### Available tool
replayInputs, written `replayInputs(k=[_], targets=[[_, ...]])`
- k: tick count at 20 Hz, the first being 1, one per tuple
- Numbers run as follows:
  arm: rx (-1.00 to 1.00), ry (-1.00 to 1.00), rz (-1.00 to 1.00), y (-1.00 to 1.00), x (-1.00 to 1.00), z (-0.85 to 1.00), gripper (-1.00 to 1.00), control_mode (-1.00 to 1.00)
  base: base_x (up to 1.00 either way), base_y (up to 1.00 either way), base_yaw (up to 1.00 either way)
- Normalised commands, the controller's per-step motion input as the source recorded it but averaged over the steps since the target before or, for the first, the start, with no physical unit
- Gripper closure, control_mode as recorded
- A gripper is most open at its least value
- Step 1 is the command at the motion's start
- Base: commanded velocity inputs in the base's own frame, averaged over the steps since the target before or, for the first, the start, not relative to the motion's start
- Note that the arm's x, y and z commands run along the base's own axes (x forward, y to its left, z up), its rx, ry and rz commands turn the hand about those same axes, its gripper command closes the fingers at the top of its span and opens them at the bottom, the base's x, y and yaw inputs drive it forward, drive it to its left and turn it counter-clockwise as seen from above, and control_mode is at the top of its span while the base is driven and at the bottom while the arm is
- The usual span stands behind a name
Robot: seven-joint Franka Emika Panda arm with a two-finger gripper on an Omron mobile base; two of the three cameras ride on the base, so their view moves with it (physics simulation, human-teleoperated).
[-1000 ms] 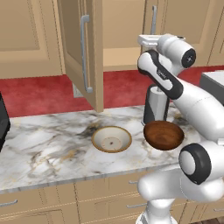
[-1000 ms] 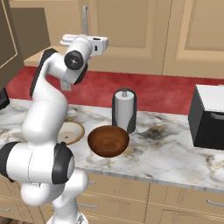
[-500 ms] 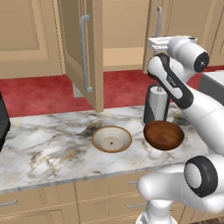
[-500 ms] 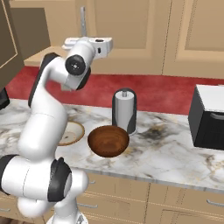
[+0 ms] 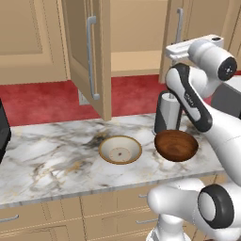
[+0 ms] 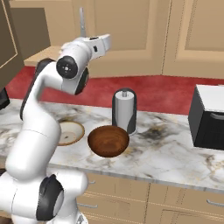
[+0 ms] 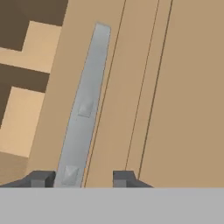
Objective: Open the cabinet. Pick the bowls from the counter and place them in the cabinet. Then close the cabinet.
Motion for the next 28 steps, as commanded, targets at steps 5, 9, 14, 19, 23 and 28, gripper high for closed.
replayInputs(k=[5, 9, 14, 19, 23, 28], targets=[[-0.17, 0.06, -0.12, -1.0, -0.5, 0.0, 1.0, -1.0, 0.0, 0.0, 0.0], [-0.13, 0.09, -0.15, -1.0, -0.55, -0.03, 1.0, -1.0, 0.0, 0.0, 0.0], [-0.03, 0.11, -0.15, -1.0, -0.58, -0.27, 1.0, -1.0, 0.0, 0.0, 0.0], [0.0, 0.02, -0.02, -0.15, -0.05, -0.03, -1.0, -1.0, 0.0, 0.0, 0.0], [0.0, 0.0, 0.0, -0.26, -0.73, -0.11, -1.0, -1.0, 0.0, 0.0, 0.0], [0.01, 0.0, 0.0, -0.32, -1.0, -0.01, -1.0, -1.0, 0.0, 0.0, 0.0]])
